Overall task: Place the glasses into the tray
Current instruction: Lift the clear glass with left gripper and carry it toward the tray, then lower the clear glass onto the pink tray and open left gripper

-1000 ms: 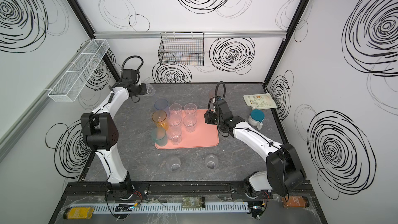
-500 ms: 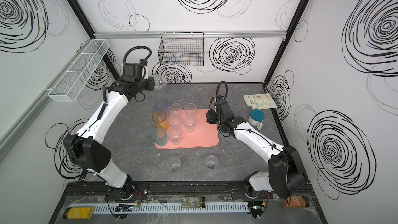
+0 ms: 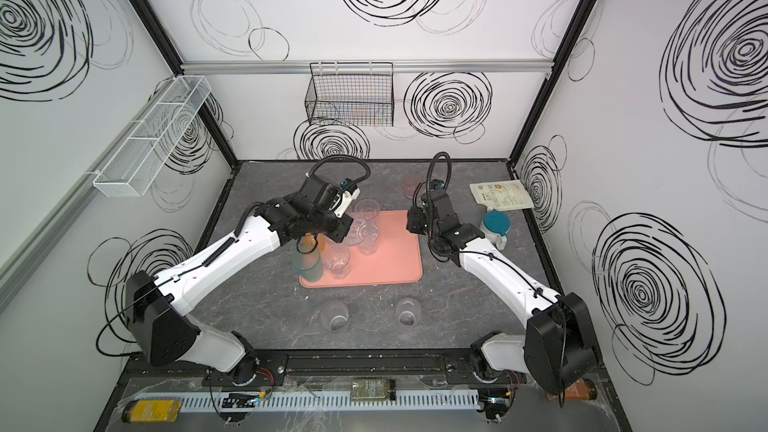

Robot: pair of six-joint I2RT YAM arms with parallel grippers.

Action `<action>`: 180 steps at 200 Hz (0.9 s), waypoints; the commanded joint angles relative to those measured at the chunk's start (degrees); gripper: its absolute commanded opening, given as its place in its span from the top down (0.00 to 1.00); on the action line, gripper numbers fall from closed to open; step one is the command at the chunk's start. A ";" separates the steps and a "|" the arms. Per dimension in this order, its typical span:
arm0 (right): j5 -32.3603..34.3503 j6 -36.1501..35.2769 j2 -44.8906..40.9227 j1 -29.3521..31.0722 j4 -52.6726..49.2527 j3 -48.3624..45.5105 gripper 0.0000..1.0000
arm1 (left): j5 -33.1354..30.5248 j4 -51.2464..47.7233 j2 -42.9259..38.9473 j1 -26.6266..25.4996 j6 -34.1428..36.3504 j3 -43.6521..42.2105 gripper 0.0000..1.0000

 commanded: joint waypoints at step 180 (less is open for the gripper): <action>0.48 2.80 1.78 0.40 1.61 -1.86 0.42 | -6.16 3.54 11.66 -6.61 1.54 -6.51 1.00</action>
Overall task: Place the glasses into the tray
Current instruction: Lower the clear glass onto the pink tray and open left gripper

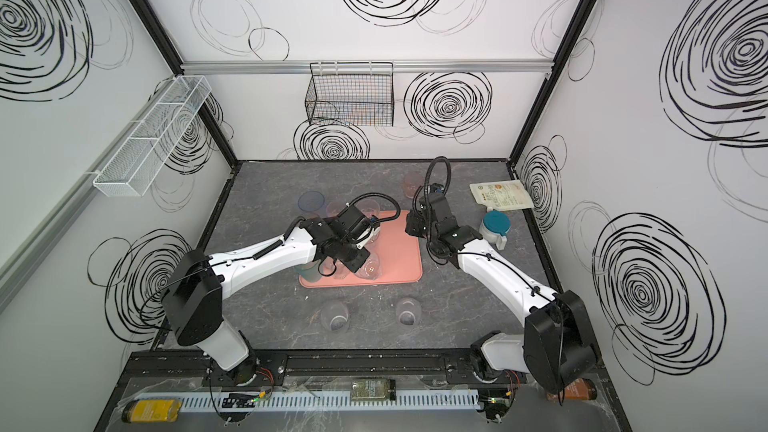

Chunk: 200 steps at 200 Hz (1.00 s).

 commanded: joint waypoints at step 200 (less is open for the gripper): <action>-0.50 1.66 2.21 -0.08 1.22 -1.04 0.42 | -4.00 1.27 5.35 1.46 1.57 1.06 0.83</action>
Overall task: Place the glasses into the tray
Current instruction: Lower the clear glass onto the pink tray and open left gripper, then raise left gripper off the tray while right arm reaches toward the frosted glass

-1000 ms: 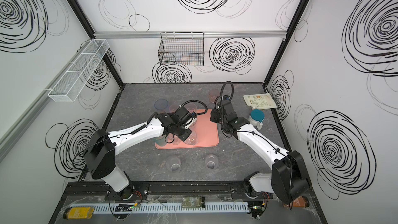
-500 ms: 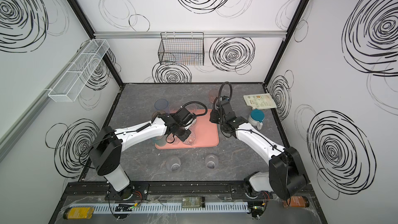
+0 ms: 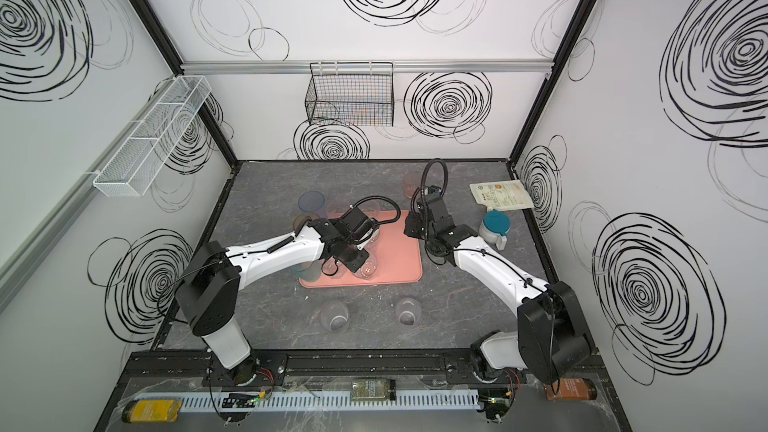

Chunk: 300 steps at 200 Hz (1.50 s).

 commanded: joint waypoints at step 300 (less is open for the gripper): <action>-2.45 -4.14 -3.18 6.99 -5.87 0.90 0.42 | -6.28 10.22 -24.71 10.63 -1.79 -2.95 0.45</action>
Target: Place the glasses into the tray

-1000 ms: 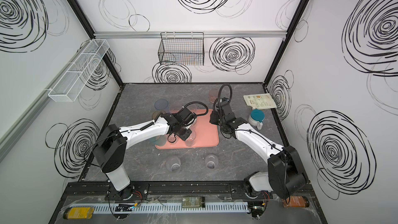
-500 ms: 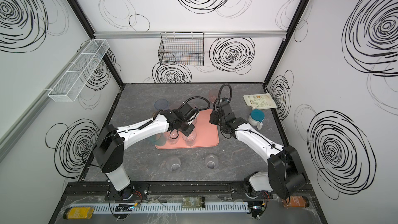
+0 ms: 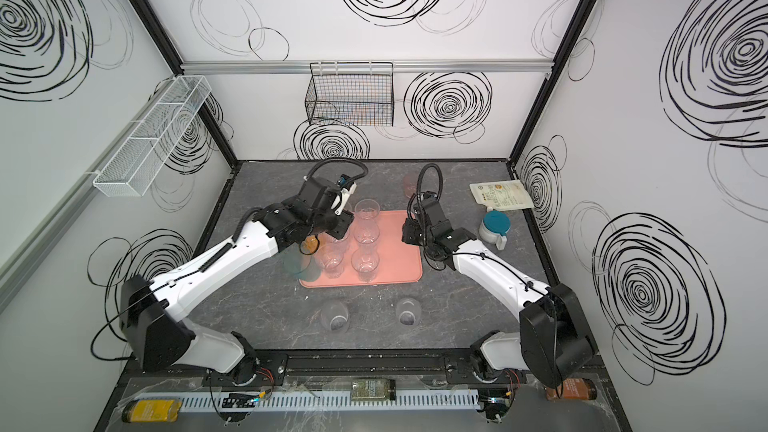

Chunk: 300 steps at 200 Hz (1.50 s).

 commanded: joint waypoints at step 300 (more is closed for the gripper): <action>-5.74 -17.28 15.21 36.43 -15.67 12.79 0.46 | 20.09 20.49 -32.70 31.46 -28.92 -45.94 0.21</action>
